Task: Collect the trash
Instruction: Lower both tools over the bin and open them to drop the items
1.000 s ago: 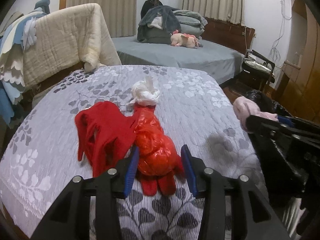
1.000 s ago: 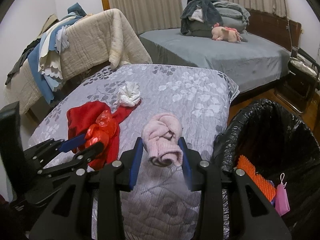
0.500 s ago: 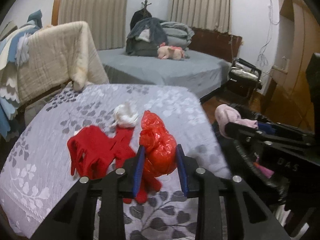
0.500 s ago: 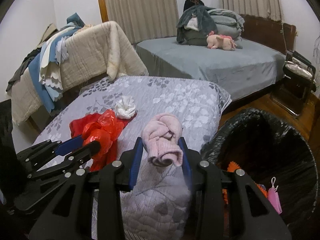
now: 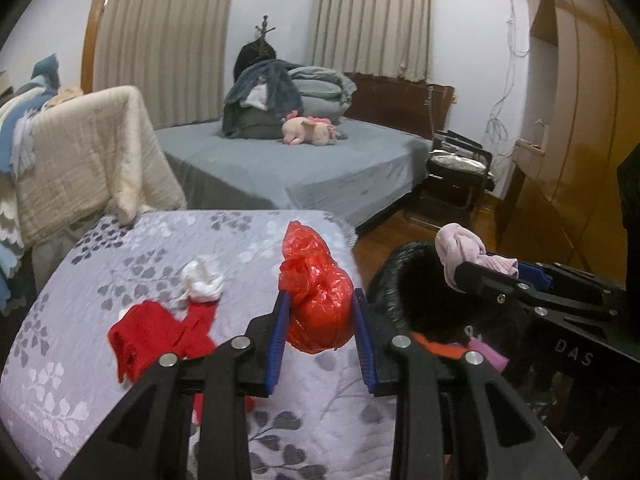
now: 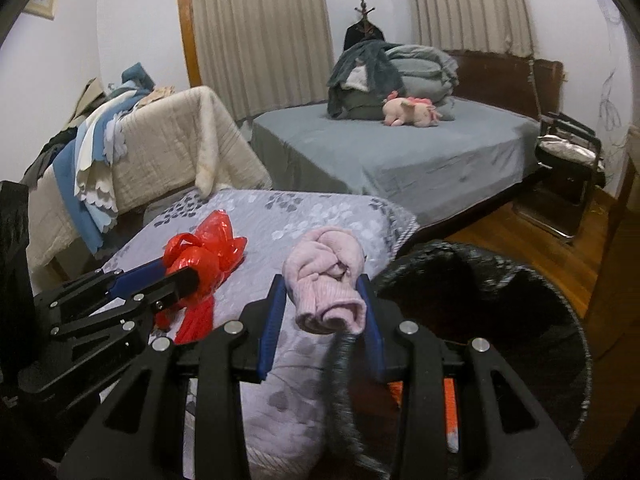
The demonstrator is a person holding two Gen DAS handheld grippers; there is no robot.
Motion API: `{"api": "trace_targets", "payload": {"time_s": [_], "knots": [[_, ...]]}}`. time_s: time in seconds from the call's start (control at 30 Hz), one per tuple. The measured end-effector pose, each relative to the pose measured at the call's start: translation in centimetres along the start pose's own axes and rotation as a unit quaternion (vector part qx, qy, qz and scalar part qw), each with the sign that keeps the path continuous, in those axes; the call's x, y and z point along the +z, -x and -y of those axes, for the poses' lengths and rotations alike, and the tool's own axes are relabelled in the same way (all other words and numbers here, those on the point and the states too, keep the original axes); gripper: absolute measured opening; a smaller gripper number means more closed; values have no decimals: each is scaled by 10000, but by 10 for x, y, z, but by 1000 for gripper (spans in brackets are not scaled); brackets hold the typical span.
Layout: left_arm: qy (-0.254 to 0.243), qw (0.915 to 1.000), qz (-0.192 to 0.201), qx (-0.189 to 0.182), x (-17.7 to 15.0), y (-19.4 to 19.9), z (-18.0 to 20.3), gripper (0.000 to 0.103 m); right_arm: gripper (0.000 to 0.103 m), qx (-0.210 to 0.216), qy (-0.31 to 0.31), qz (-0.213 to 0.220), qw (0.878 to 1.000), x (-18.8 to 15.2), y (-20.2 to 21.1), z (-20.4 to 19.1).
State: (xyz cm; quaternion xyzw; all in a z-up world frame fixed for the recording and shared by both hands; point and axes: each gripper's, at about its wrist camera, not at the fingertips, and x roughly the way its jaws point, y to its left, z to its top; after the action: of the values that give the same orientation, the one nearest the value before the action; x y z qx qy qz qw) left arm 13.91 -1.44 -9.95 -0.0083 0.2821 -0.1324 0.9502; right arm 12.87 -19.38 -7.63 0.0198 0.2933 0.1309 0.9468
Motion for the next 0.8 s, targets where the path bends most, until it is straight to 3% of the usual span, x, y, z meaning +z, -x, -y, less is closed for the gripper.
{"api": "trace_targets", "payload": {"time_s": [0.43,0.8], "knots": [[-458,9964,133,-702,22,-11,73,31,35,-730,-287,260,9966,-6,48,69],[-724,9921,-160,-1016,18,-44,117,31,35,-1187,-506,174,9915,-24,53,122]]}}
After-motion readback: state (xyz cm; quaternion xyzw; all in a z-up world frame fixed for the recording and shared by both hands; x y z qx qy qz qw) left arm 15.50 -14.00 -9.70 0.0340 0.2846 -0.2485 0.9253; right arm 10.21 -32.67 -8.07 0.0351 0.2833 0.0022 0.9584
